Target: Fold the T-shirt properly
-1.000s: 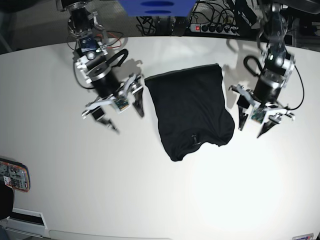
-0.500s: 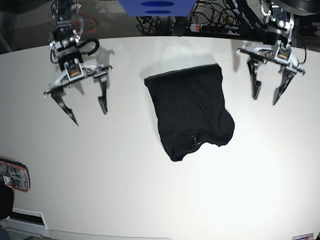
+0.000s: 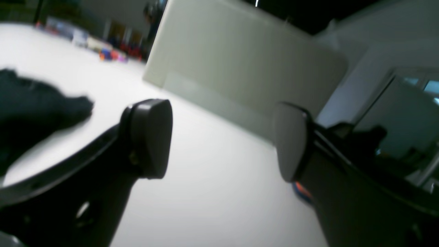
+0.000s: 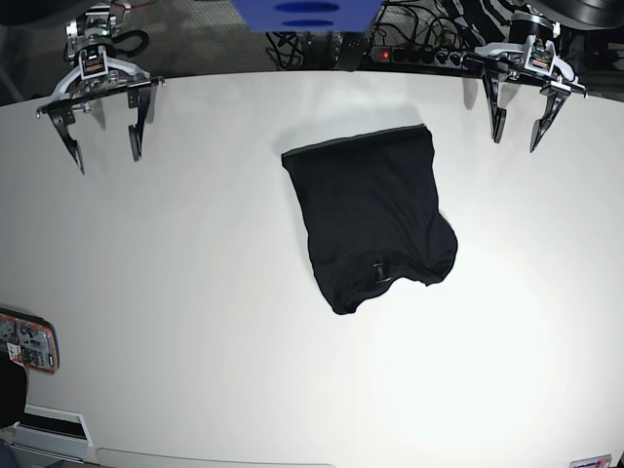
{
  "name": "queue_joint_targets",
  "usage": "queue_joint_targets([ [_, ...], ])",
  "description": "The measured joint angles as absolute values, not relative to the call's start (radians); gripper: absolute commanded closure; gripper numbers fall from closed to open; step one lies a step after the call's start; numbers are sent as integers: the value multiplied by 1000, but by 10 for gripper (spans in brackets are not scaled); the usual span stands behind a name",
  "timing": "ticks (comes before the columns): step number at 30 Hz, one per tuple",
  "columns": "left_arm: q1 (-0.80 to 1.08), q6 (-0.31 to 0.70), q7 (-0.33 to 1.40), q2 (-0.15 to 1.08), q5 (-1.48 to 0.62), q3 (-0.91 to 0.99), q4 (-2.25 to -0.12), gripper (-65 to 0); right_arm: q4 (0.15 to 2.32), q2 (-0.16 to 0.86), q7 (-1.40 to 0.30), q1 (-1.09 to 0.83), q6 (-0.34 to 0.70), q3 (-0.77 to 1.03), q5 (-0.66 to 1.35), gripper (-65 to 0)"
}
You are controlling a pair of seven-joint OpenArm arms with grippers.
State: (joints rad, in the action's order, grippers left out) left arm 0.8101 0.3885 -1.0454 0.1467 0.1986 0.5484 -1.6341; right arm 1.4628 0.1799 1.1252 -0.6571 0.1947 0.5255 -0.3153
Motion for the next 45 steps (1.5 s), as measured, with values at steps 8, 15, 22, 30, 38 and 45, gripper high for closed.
queue_joint_targets([
  [8, 958, 387, -1053, 150, 348, 493, -1591, -302, 1386, 184, 1129, -819, 191, 535, -312, -439],
  [15, 1036, 347, -1045, 223, 492, 468, -1351, -302, 1246, 252, 1126, -971, 186, 535, -311, -440],
  [22, 978, 236, -1051, 305, 702, 416, -1023, -302, 923, 245, 1125, -1022, 194, 474, -401, -440],
  [30, 439, 197, -1039, 327, 915, 374, -196, -302, 265, 324, 1099, -666, 203, 376, -514, -439],
  [38, 289, 102, -583, 249, 1060, 372, -88, -306, -13, 346, 984, -381, 199, 294, -521, -439],
  [45, 218, 115, 55, 150, 1055, 372, -137, -306, 29, 286, 319, -225, 174, 290, -478, -440],
])
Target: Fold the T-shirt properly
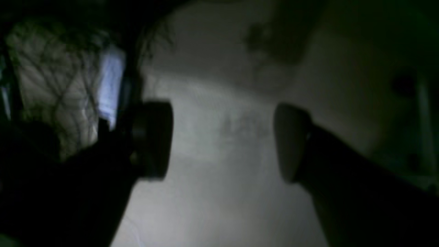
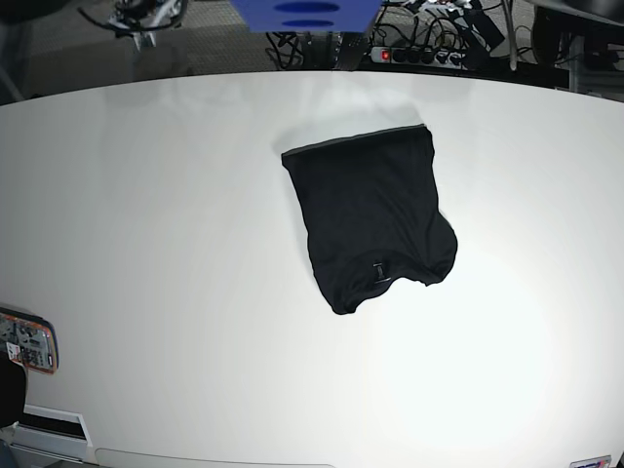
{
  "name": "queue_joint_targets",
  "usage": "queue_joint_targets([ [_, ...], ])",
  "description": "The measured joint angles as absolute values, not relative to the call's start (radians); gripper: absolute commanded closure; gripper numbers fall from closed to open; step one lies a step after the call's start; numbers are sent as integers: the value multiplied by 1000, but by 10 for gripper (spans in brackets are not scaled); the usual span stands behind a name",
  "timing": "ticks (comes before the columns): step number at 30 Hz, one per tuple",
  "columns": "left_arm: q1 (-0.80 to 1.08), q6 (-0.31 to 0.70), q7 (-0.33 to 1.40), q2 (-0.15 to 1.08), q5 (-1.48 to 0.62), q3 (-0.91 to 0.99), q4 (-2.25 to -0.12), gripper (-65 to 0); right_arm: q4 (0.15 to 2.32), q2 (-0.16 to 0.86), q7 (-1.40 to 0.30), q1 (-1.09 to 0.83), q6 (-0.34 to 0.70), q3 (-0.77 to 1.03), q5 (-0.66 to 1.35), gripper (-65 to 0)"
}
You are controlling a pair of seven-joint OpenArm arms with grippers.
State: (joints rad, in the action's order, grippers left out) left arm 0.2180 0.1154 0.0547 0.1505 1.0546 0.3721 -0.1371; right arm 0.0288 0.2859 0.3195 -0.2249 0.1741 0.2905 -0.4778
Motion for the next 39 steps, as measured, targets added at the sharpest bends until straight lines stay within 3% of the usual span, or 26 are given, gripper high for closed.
queue_joint_targets([
  [2, 197, 116, 73, 144, 1055, 373, -136, -306, 19, 252, 70, -236, 183, 264, -506, -440],
  [5, 183, 97, 83, 156, 1056, 373, -139, -306, 10, 227, -149, -247, 234, 160, -532, -440],
  [11, 179, 108, 88, 155, 1064, 373, -136, -306, 144, 269, -71, -43, 164, 84, -494, -440],
  [19, 173, 116, 84, 149, 1065, 339, -140, -306, 86, 248, -179, -182, 216, 83, -510, -440],
  [24, 178, 108, 83, 161, 1066, 255, -141, -306, 134, 258, -91, -77, 179, 83, -498, -440],
  [31, 175, 109, 83, 170, 1059, 247, -141, -306, 97, 252, -41, -162, 209, 83, -510, -440],
  [39, 172, 108, 83, 167, 1059, 247, -141, -306, 123, 252, 25, -104, 187, 83, -499, -440],
])
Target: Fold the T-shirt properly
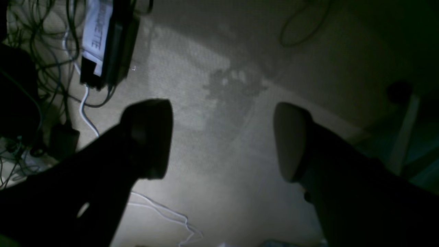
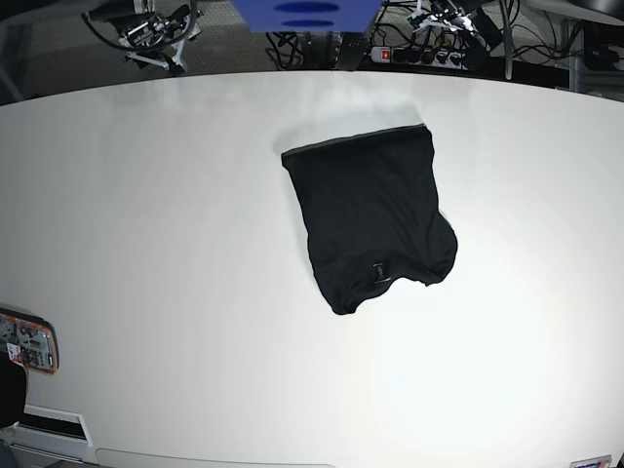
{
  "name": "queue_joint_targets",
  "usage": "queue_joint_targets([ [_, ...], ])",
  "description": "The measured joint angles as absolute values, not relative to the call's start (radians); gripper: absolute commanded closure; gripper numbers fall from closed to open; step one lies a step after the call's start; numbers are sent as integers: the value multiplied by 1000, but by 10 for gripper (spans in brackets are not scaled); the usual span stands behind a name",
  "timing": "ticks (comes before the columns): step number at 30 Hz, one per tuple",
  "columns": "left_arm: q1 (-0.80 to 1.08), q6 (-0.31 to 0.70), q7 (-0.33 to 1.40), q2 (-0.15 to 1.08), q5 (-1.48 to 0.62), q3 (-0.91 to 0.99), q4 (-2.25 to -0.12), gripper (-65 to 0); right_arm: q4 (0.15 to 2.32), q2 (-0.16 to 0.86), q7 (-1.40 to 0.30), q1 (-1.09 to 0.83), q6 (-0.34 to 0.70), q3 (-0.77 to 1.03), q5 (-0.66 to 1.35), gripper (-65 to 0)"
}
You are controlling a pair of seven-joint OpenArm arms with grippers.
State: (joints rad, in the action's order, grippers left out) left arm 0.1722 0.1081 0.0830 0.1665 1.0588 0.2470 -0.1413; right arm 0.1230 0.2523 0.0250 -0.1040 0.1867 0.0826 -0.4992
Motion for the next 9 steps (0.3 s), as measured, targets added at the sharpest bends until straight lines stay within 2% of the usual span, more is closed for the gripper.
queue_joint_targets([
  [9, 172, 108, 83, 170, 1061, 247, -141, -306, 112, 252, 9, -121, 193, 83, -506, -440],
])
